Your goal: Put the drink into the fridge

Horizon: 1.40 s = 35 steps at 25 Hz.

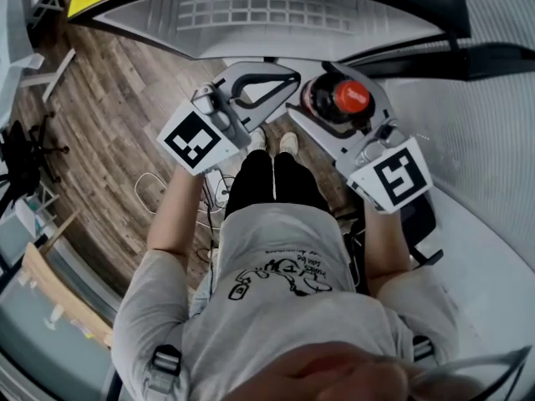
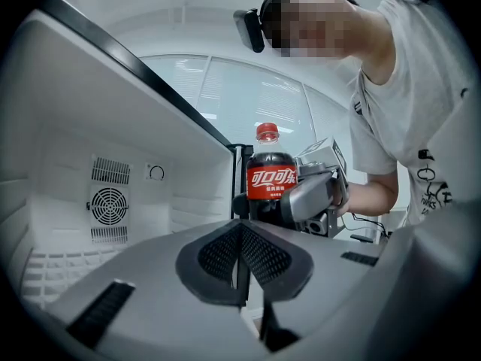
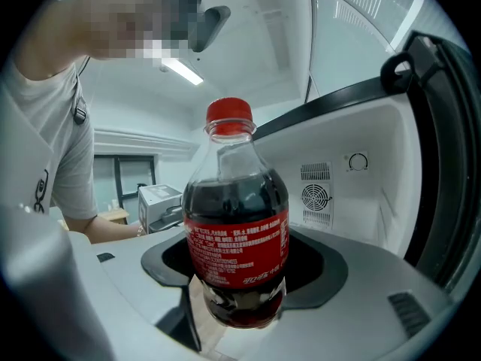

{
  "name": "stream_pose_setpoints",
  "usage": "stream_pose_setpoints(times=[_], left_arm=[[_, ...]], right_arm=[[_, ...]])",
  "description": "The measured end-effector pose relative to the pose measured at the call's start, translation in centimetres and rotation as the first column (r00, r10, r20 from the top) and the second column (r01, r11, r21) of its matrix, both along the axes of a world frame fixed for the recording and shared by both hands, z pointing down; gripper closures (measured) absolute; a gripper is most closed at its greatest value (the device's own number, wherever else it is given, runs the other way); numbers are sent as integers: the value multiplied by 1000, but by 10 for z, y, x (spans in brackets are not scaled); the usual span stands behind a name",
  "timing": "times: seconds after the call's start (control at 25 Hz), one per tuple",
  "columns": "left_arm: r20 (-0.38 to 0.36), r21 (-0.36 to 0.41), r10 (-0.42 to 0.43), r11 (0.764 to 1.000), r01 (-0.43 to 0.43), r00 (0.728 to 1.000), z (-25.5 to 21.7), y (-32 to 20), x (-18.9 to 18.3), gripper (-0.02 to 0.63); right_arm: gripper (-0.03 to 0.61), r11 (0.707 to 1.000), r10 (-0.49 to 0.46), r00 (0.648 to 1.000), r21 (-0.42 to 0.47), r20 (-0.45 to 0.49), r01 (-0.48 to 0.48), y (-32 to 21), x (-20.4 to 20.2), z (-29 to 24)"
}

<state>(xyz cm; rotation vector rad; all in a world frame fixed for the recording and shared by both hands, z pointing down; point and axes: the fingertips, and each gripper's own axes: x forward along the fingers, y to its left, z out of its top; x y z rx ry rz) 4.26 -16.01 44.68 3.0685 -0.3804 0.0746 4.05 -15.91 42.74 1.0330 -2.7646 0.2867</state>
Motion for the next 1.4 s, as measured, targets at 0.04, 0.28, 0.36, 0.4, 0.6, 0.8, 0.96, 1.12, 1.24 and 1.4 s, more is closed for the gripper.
stream_pose_setpoints(times=[0.04, 0.28, 0.36, 0.4, 0.6, 0.8, 0.96, 1.12, 1.24, 1.4], left_arm=[[-3, 4, 1, 1000, -1, 1000, 1, -1, 1, 612], [-9, -5, -20, 1000, 20, 1000, 4, -13, 2, 612], [-8, 5, -25, 1000, 25, 1000, 5, -18, 2, 612], [-6, 8, -28, 1000, 28, 1000, 6, -21, 3, 612], [4, 21, -53, 998, 53, 999, 12, -41, 5, 612], [29, 57, -53, 997, 51, 998, 25, -58, 10, 612], [51, 76, -58, 996, 54, 997, 34, -70, 16, 612], [89, 101, -61, 994, 52, 994, 37, -83, 18, 612], [117, 115, -76, 991, 63, 990, 37, -95, 18, 612], [135, 111, -102, 990, 88, 986, 39, -110, 18, 612]], right_arm=[[255, 1000, 0, 1000, 1, 3, 0, -2, -1, 1], [255, 1000, 15, 1000, 4, 14, -15, -15, -3, 7], [255, 1000, 18, 1000, 13, 16, -18, -21, -2, 7], [255, 1000, 19, 1000, 18, 16, -20, -23, -2, 7], [255, 998, 35, 999, 45, 1, -35, -41, 2, 14], [255, 997, 45, 998, 67, -41, -42, -60, 6, 27], [255, 995, 65, 996, 80, -59, -60, -74, 10, 34], [255, 993, 76, 996, 97, -52, -71, -86, 12, 36], [255, 992, 87, 995, 101, -48, -81, -97, 11, 35], [255, 990, 105, 993, 105, -57, -99, -111, 11, 36]])
